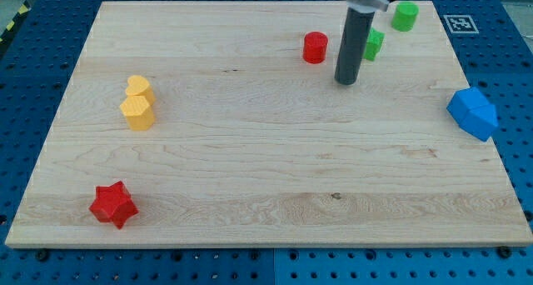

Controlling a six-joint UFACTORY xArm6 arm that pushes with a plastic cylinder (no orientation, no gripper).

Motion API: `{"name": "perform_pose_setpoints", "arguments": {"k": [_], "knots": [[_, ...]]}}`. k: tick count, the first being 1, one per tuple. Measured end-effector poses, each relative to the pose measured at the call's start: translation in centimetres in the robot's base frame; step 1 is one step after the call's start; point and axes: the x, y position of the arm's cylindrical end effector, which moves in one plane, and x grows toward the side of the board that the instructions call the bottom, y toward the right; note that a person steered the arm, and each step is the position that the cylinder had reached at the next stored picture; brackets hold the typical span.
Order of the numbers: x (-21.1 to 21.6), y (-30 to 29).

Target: Drag the red circle into the red star

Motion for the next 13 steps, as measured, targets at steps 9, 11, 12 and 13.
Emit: {"name": "perform_pose_setpoints", "arguments": {"k": [9,11,12,13], "knots": [[-14.9,-3.7],[-12.2,-7.9],[-7.3,-9.6],[-6.8,-9.8]]}}
